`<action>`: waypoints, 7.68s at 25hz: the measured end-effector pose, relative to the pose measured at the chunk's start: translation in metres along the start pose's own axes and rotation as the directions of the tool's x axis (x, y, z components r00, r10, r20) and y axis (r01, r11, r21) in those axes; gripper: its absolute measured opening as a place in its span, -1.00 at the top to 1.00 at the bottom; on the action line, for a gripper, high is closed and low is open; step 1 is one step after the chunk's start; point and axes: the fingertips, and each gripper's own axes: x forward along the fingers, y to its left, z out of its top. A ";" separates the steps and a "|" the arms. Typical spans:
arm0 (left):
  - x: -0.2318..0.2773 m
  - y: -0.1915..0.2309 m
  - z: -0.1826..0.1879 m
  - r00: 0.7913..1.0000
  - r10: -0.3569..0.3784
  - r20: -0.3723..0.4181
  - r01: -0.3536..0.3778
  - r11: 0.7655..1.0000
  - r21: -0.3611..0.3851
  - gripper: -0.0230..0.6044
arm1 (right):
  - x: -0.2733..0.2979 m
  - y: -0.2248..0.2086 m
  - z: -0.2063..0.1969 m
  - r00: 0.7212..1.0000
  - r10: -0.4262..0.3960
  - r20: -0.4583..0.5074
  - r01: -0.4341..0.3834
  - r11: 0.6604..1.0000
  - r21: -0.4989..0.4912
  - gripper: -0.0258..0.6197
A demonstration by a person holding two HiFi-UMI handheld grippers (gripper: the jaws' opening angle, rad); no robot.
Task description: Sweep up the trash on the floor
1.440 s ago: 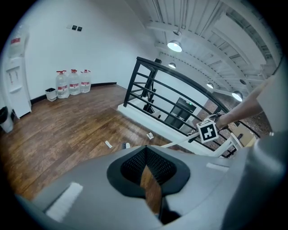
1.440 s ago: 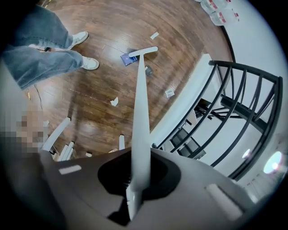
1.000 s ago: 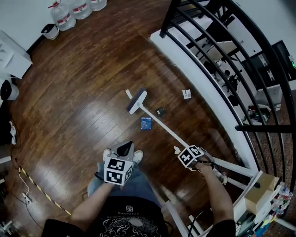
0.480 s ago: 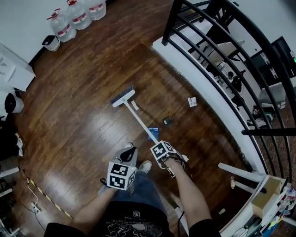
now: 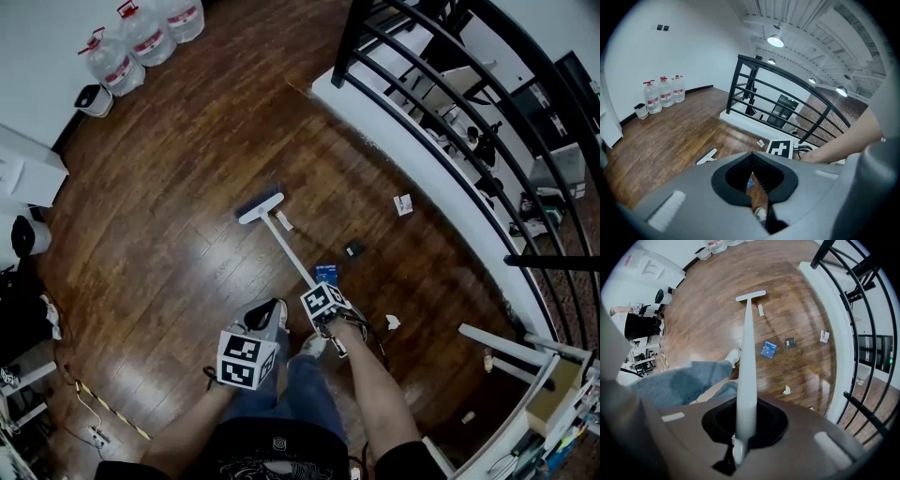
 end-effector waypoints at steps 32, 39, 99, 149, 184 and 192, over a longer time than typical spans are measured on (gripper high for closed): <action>0.033 -0.108 -0.006 0.968 -0.241 -0.075 0.250 0.956 0.152 0.91 | 0.089 -0.015 -0.283 0.981 0.125 -0.146 -0.068 0.936 0.346 0.92; 0.041 -0.120 0.006 0.958 -0.279 -0.069 0.287 0.943 0.171 0.91 | 0.062 0.006 -0.283 0.982 0.188 -0.020 -0.164 0.901 0.402 0.92; 0.080 -0.135 0.020 0.967 -0.243 -0.077 0.254 0.939 0.232 0.91 | 0.039 -0.022 -0.123 0.727 0.466 0.503 -0.662 0.283 0.694 0.92; 0.024 -0.302 -0.102 0.879 -0.422 -0.222 0.475 0.817 0.326 0.91 | 0.069 0.033 -0.324 0.488 0.190 0.852 -0.809 -0.269 0.523 0.92; -0.006 -0.190 -0.097 0.905 -0.352 -0.240 0.418 0.843 0.340 0.91 | 0.046 0.123 -0.183 0.329 0.171 0.929 -0.772 -0.518 0.369 0.92; -0.025 -0.117 -0.080 0.921 -0.330 -0.209 0.383 0.869 0.313 0.91 | 0.004 0.167 -0.112 0.268 0.167 0.949 -0.787 -0.531 0.315 0.92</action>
